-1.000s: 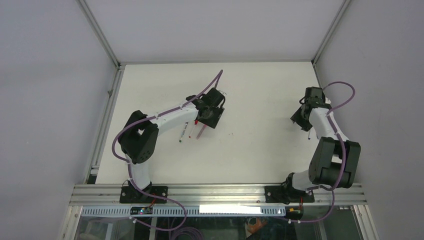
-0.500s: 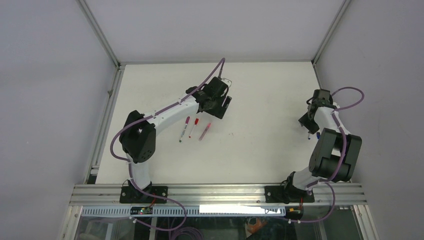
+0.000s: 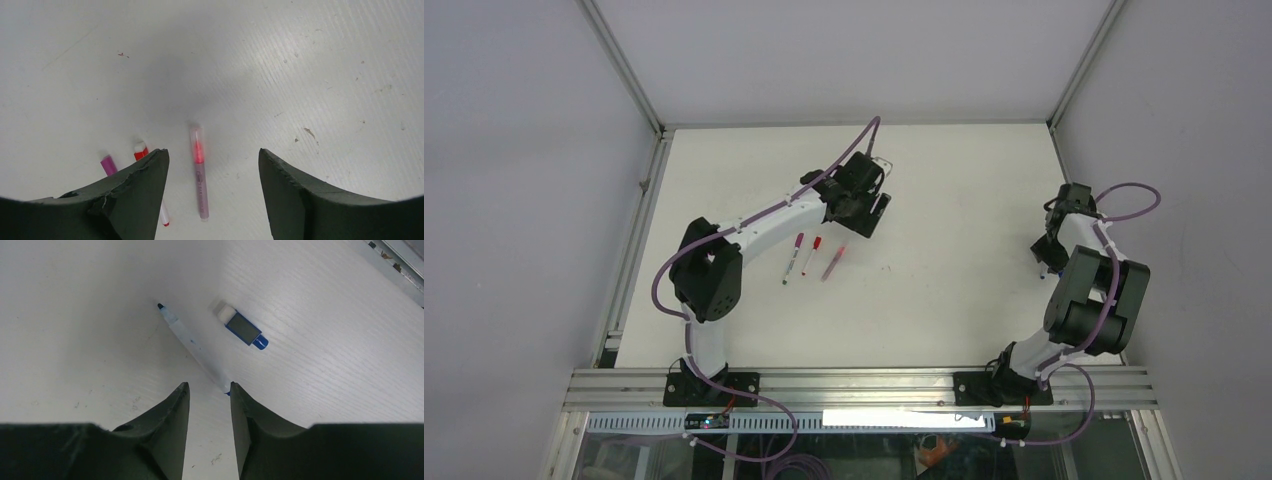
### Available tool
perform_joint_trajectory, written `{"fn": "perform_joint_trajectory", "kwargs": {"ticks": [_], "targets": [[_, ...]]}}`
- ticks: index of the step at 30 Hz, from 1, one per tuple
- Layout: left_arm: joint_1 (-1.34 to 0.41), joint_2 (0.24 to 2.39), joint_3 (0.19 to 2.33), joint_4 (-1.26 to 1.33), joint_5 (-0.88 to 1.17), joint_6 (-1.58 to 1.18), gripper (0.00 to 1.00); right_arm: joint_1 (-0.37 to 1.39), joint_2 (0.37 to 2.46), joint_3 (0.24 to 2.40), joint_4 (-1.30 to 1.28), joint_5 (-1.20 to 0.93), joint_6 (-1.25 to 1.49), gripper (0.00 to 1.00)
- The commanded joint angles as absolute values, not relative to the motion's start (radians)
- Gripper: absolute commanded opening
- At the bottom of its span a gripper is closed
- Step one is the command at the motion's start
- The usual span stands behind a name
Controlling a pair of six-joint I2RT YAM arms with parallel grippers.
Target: Insert the pens into the pen caps
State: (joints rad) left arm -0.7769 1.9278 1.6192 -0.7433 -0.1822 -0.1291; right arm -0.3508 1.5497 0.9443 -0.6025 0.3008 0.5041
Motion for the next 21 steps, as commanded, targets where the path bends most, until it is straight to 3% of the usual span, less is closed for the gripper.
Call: {"fn": "perform_joint_trajectory", "kwargs": {"ticks": [1,21], "targets": [[-0.766,1.929,1.667,-0.749,-0.147,-0.1,0.67,-0.366,1.566,0.979,-0.579,0.336,0.521,0.37],[-0.74,1.883,1.606,-0.728,-0.123,-0.102,0.67,-0.367,1.63,0.977,-0.583,0.385,0.534,0.3]]}}
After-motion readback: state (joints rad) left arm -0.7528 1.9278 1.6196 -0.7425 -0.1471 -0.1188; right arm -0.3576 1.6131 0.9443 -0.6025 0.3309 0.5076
